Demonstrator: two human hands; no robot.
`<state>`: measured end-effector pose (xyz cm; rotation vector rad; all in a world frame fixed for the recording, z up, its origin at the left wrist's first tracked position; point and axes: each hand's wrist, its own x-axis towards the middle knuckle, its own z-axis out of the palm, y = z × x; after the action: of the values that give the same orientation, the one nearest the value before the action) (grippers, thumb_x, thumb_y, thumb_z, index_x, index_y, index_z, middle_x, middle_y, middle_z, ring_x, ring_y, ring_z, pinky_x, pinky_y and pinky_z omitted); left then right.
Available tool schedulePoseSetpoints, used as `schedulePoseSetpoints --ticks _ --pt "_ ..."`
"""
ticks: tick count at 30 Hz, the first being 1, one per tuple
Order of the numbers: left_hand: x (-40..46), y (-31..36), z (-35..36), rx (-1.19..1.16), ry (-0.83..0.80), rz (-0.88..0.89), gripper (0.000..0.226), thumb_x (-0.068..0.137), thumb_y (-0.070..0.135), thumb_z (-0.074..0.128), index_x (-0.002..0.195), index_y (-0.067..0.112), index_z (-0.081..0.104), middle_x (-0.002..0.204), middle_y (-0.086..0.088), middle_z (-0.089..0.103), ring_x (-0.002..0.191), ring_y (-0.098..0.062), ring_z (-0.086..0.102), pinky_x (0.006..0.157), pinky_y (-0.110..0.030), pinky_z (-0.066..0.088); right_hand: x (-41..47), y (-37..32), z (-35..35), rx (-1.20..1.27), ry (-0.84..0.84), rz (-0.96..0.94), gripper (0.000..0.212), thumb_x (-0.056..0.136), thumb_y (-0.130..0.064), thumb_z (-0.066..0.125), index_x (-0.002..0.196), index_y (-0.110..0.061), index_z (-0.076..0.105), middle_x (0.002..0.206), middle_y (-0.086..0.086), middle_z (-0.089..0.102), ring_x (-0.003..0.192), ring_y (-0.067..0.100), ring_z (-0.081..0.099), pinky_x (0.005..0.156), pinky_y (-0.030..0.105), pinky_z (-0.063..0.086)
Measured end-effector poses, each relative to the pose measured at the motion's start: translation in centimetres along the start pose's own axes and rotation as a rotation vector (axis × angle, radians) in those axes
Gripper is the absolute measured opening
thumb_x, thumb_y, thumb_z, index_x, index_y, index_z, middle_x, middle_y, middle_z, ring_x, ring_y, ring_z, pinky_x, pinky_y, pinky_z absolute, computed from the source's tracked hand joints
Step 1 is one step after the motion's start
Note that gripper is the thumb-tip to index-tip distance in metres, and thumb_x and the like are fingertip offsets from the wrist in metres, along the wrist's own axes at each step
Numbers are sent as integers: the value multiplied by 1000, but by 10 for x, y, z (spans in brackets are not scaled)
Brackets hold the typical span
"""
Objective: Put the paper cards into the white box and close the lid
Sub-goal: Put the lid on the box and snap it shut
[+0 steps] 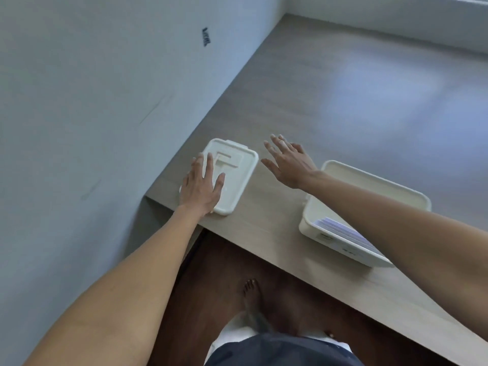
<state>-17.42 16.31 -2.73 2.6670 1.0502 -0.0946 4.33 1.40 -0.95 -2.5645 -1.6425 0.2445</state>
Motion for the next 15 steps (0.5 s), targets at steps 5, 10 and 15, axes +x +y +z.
schedulePoseSetpoints --ticks 5,10,15 --pt "-6 -49 10 -93 -87 -160 74 102 56 16 158 17 -12 166 -12 -5 154 -26 -1 121 -45 13 66 -41 31 93 -137 33 62 104 -48 30 156 -15 21 165 14 13 151 30 16 118 48 20" --pt "-21 -54 24 -434 -151 -393 74 104 49 25 158 16 -13 167 -12 -3 153 -28 7 119 -42 17 114 -65 58 241 -229 166 66 101 -45 40 155 -13 19 164 15 13 149 35 20 118 52 19" --pt "-35 -28 39 -756 -132 -597 75 104 41 34 158 11 -8 167 -8 -2 154 -23 5 120 -33 11 139 -61 79 287 -292 276 74 98 -47 44 156 -12 14 163 13 16 147 37 23 118 51 18"
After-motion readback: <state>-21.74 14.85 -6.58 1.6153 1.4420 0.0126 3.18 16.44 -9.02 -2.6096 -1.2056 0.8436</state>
